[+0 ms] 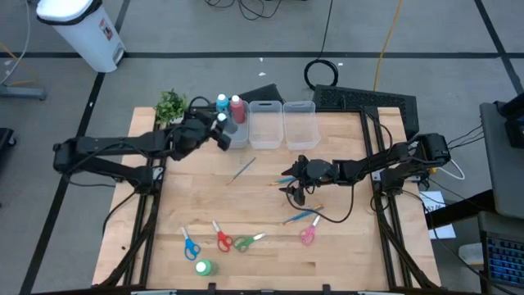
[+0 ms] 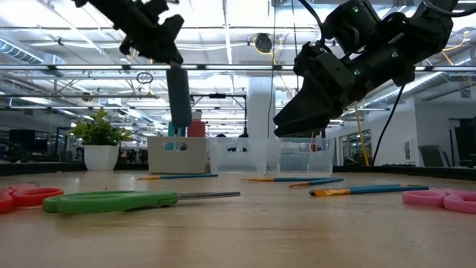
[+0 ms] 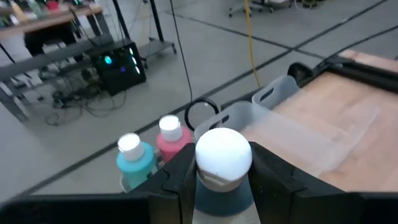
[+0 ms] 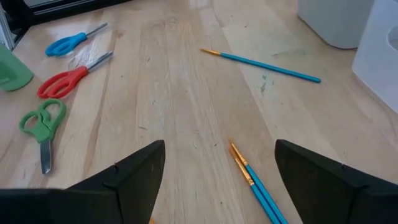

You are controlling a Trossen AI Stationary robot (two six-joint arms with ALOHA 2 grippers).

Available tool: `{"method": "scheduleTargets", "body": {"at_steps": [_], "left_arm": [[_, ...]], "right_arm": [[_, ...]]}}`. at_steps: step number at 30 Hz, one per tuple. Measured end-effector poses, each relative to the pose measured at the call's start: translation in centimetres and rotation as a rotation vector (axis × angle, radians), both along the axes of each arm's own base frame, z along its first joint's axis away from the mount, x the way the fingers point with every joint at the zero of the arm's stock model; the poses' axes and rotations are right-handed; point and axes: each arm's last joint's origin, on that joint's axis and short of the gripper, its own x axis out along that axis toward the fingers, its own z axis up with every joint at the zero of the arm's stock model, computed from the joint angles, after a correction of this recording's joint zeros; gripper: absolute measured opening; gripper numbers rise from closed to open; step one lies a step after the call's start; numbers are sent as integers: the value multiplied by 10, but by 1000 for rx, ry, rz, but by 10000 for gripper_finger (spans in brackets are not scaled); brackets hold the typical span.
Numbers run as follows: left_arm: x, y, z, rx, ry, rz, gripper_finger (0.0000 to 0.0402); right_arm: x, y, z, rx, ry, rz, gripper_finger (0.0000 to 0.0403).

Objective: Pick & Place Paint Supplies
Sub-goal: Put the black paint bottles into the gray bin

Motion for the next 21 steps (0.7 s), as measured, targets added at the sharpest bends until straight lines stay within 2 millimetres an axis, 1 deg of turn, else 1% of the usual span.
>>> {"method": "scheduleTargets", "body": {"at_steps": [3,7,11,15,21], "left_arm": [[4,8,-4,-27,-12,3,120],[14,17,-17,-46,25,11,120],[22,23,-22,-61,2,-9,120],[22,29,-25,-68,13,5,120],[23,30,-25,-97,1,-37,120]], "right_arm": [[0,0,1,0,-8,-1,293],[1,0,2,-3,-24,1,293],[1,0,3,-3,-30,0,293],[1,0,2,-3,-29,0,293],[1,0,2,-3,-30,0,293]]}}
